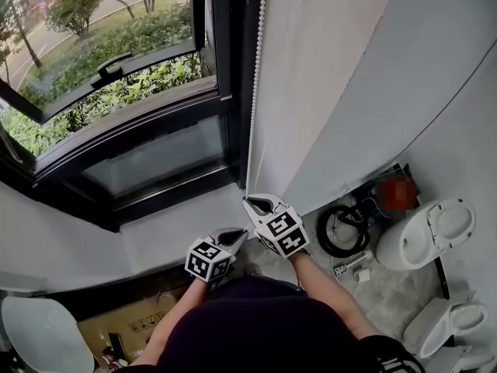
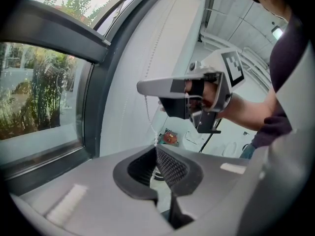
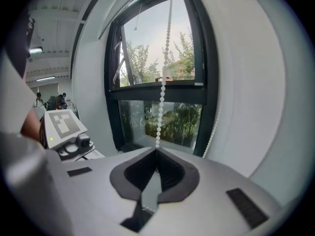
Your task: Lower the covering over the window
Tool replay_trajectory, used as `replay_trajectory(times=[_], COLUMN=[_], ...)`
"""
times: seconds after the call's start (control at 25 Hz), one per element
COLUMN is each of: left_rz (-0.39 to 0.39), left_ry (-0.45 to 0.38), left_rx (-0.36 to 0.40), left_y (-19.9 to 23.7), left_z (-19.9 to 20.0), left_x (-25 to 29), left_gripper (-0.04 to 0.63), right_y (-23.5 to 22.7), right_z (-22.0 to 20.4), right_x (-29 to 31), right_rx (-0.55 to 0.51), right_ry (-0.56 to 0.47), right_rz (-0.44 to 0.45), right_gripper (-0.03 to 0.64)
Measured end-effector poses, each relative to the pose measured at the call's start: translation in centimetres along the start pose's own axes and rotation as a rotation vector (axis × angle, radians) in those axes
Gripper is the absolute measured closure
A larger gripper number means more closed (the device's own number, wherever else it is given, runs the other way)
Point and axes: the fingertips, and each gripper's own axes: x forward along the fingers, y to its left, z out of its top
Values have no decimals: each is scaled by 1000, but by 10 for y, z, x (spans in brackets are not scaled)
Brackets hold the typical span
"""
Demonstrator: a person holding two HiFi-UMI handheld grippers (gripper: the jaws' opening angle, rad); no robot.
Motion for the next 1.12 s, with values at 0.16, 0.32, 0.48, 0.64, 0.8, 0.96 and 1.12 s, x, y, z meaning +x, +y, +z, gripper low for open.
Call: replay_trajectory(times=[0.16, 0.32, 0.48, 0.64, 0.8, 0.96, 1.12], left_rz=[1, 20, 53, 60, 30, -40, -61], left_ry=[9, 15, 12, -29, -96, -89, -133], left_rx=[2, 8, 58, 76, 76, 128, 125], left_y=[1, 5, 10, 15, 12, -3, -16], left_z=[-5, -8, -5, 8, 30, 47, 69], left_x=[-2, -4, -6, -12, -25, -36, -47], left_gripper=[583, 581, 581, 458, 452, 425, 422], right_y=[2, 1, 2, 3, 2, 0, -4], right_z=[-7, -5, -6, -6, -6, -7, -8], right_x=[-2, 0, 0, 0, 0, 1, 0], right_rx=[51, 53, 63, 69, 71, 73, 76], right_ry=[-6, -9, -15, -21, -21, -23, -23], right_rz=[14, 17, 17, 21, 19, 13, 7], right_gripper=[604, 604, 604, 604, 604, 604, 604])
